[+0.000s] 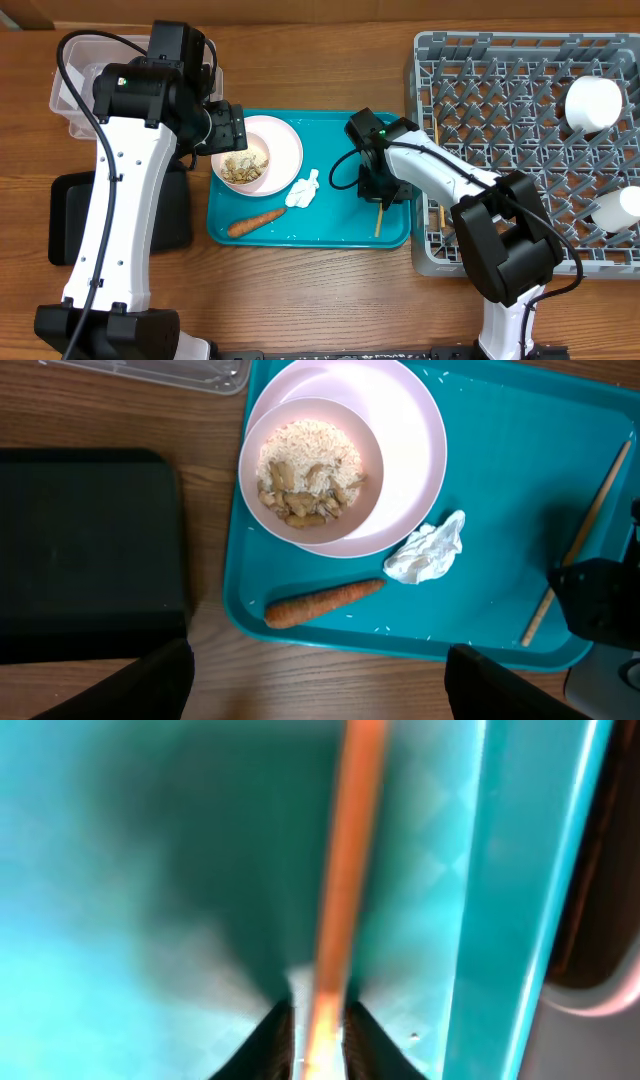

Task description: Sort waste into correct bins and load items into the dishwasher

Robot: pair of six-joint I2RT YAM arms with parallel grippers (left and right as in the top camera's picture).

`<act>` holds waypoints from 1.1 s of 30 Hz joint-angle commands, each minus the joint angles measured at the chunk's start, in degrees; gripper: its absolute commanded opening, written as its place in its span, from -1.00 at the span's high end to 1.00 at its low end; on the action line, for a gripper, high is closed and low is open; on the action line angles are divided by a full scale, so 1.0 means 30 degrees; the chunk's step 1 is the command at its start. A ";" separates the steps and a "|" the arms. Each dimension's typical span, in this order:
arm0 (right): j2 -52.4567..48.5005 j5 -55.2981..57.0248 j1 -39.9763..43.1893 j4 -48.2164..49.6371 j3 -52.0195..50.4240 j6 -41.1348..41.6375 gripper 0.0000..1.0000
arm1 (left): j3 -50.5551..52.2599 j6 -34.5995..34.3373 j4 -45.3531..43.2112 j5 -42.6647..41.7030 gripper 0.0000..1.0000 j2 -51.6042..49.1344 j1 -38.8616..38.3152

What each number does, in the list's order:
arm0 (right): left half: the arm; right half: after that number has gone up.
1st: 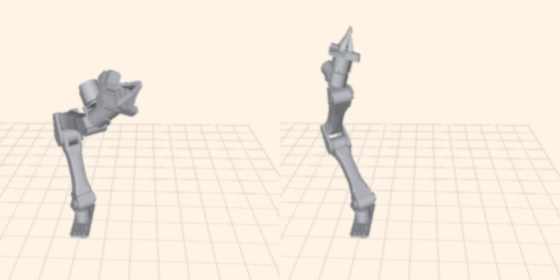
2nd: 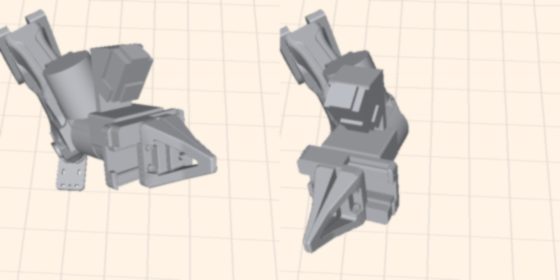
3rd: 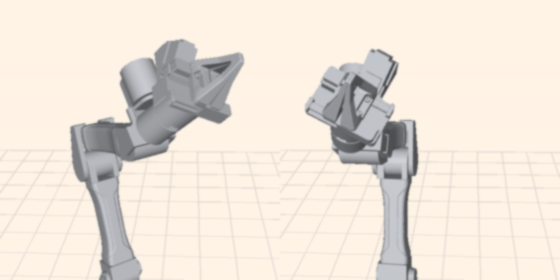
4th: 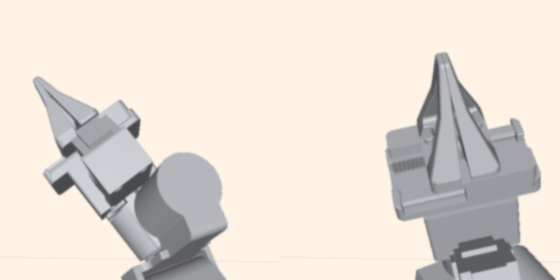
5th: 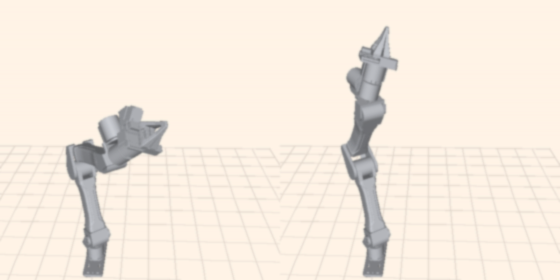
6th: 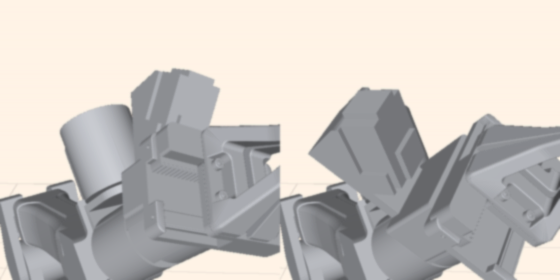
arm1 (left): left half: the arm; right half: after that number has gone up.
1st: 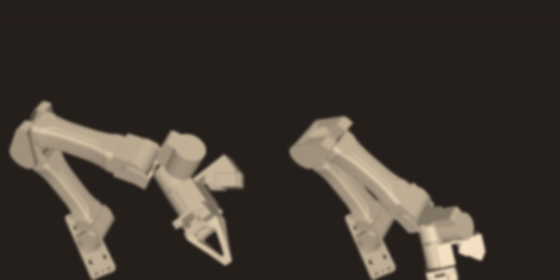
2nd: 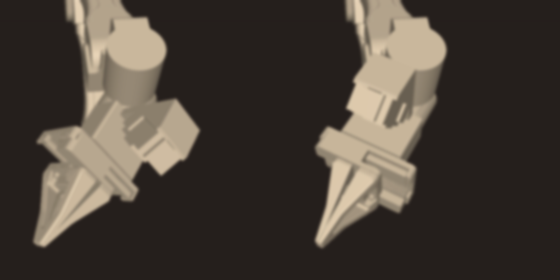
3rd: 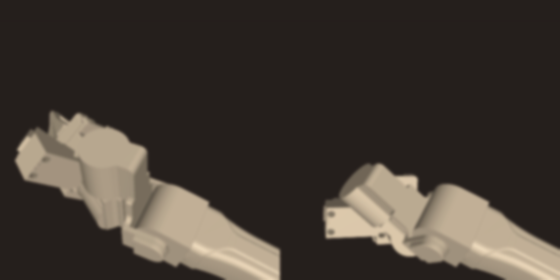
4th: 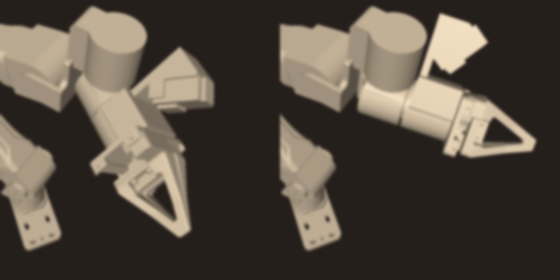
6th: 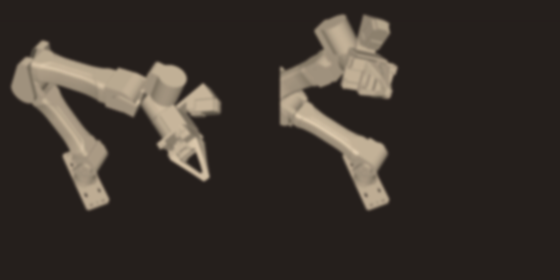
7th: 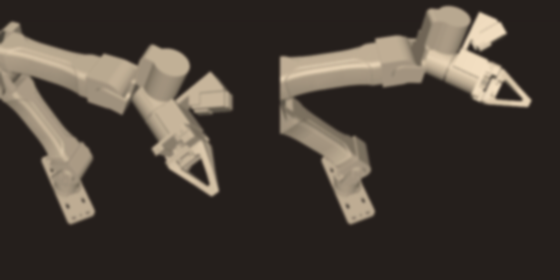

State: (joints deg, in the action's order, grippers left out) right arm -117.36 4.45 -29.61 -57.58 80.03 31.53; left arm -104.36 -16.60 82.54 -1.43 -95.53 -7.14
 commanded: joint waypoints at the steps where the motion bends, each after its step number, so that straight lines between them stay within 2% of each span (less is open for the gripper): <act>1: -0.0903 -0.1115 -0.0022 0.0284 -0.0918 0.0080 0.69 | -0.0102 -0.0051 -0.0015 0.0131 -0.65 -0.0087 -0.0109; 6: -0.0903 -0.1107 -0.0022 0.0321 -0.0882 0.0080 0.92 | -0.0102 -0.0051 -0.0015 0.0131 -0.65 -0.0087 -0.0109; 13: 0.0678 -0.1093 0.0036 -0.1173 0.0984 -0.0670 0.92 | -0.0102 -0.0051 -0.0015 0.0131 -0.65 -0.0087 -0.0109; 22: 0.5304 -0.0102 0.0903 -0.3002 0.4393 -0.4415 0.92 | -0.0102 -0.0051 -0.0029 0.0131 -0.65 -0.0087 -0.0109; 26: 0.6681 0.1552 0.2586 -0.3716 0.4430 -0.6251 0.92 | -0.0102 -0.0051 -0.0029 0.0131 -0.65 -0.0087 -0.0109; 33: 0.6390 0.1566 0.4976 -0.4991 0.3264 -0.8174 0.92 | -0.0102 -0.0073 -0.0117 0.0117 -0.65 -0.0087 -0.0117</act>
State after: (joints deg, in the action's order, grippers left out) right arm -97.12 7.99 -16.78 -72.31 92.47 11.46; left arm -104.36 -16.58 82.50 -1.43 -95.53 -7.14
